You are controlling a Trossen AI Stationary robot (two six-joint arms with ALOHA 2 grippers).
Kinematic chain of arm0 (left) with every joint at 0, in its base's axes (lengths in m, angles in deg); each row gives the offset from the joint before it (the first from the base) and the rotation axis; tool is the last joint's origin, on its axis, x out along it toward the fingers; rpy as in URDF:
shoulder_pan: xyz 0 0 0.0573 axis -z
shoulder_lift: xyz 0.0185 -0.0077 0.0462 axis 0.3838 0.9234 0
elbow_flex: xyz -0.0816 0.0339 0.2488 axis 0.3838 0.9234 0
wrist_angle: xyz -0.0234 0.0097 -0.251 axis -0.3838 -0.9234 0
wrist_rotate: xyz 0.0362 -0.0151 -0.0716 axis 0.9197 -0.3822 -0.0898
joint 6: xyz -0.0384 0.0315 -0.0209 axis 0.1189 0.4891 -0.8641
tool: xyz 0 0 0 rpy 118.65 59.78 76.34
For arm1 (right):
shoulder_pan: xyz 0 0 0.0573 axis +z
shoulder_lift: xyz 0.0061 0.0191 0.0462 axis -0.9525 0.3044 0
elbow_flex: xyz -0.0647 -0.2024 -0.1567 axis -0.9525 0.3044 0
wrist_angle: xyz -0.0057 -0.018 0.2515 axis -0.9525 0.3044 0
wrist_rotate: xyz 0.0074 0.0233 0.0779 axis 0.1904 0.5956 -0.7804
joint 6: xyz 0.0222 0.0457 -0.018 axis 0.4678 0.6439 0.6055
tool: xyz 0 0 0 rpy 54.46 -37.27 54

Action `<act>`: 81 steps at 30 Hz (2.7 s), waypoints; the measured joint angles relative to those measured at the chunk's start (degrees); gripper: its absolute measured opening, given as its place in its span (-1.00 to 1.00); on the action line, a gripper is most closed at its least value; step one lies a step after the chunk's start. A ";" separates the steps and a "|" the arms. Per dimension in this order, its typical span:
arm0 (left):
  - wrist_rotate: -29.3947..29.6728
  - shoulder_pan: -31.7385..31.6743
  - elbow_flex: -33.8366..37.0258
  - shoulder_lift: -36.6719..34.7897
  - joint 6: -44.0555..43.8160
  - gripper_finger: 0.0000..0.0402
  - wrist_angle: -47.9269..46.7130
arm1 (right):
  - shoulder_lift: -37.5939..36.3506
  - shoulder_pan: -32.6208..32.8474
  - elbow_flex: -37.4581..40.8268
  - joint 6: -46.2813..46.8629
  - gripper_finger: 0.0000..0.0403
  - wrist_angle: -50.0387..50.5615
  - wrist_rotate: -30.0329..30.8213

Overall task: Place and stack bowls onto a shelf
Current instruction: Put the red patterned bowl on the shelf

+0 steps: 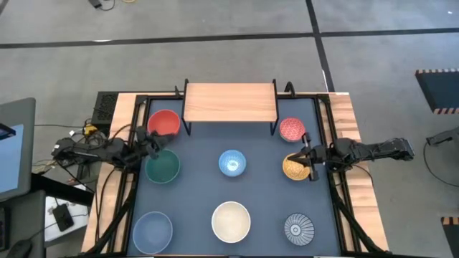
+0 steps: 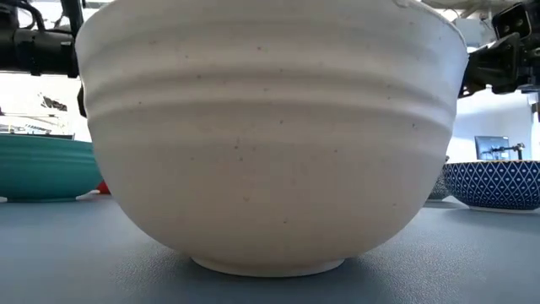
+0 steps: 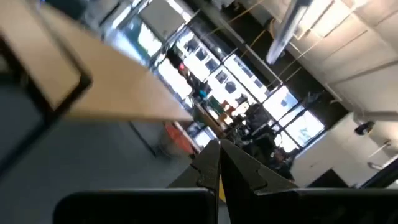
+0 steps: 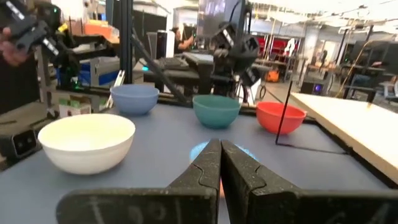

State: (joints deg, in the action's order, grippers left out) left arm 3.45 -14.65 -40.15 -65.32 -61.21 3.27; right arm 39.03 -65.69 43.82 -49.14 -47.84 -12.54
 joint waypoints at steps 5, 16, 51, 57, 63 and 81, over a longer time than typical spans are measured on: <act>-0.42 0.44 0.00 5.13 -3.35 -1.00 1.78 | 0.02 0.00 0.00 7.81 -0.84 -6.12 0.02; 1.64 -3.40 -0.22 13.30 6.37 -1.00 18.69 | 3.60 -1.15 -7.34 44.62 -0.87 -3.68 35.01; -10.53 -26.31 -35.38 46.31 25.84 -0.43 -2.59 | 45.51 -48.36 -45.68 54.03 -0.86 62.82 2.34; -14.04 -27.71 -41.06 50.84 28.37 -0.43 -5.03 | 45.37 -50.51 -45.70 50.65 -0.84 65.20 2.48; -14.28 -29.26 -45.66 53.65 29.96 -0.43 -7.31 | 45.50 -50.51 -45.69 45.13 -0.64 64.11 6.36; -16.50 -27.53 -48.89 54.53 29.75 -0.43 -8.03 | 45.52 -50.45 -34.96 55.04 -0.21 65.14 8.64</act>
State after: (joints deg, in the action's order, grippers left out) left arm -13.04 -42.18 -89.04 -10.79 -31.46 -4.77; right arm 84.54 -116.13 8.87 5.90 17.30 -3.90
